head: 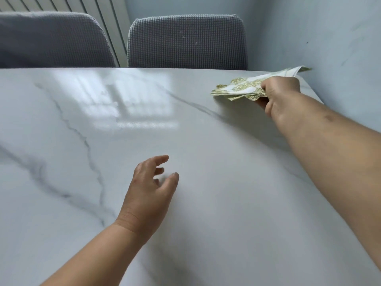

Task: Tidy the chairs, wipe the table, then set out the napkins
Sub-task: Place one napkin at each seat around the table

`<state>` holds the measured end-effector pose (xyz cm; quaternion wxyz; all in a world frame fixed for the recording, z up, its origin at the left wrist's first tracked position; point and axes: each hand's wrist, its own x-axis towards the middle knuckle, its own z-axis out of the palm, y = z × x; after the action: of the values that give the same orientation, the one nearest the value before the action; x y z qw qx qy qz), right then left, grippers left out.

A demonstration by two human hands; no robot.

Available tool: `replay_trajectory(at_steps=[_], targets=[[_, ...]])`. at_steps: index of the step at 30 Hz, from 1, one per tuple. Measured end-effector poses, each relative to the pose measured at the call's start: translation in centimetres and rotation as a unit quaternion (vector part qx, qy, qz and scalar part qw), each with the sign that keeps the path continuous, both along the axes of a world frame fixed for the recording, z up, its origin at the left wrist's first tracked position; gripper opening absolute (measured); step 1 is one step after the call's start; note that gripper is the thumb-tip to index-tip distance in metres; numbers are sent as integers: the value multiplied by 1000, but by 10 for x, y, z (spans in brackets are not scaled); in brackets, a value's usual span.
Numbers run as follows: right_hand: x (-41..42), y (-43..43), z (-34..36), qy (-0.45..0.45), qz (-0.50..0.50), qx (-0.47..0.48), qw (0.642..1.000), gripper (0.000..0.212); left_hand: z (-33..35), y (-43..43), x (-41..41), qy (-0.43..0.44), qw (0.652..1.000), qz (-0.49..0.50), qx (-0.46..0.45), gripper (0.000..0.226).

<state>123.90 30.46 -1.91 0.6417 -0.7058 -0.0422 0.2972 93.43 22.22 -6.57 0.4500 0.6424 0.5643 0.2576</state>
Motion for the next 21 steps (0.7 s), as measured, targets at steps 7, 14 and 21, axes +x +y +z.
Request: replay_trajectory(at_steps=[7,14,21], targets=[[-75,-44,46,90,219,167,957,21,16,29,-6,-378,840,169,-352,75],[-121,-107,14,151,409,87,896,34,44,36,-44,-563,702,9,-435,76],[-147,-139,-24,-178,400,-184,880,54,31,17,-74,-241,909,113,-319,26]])
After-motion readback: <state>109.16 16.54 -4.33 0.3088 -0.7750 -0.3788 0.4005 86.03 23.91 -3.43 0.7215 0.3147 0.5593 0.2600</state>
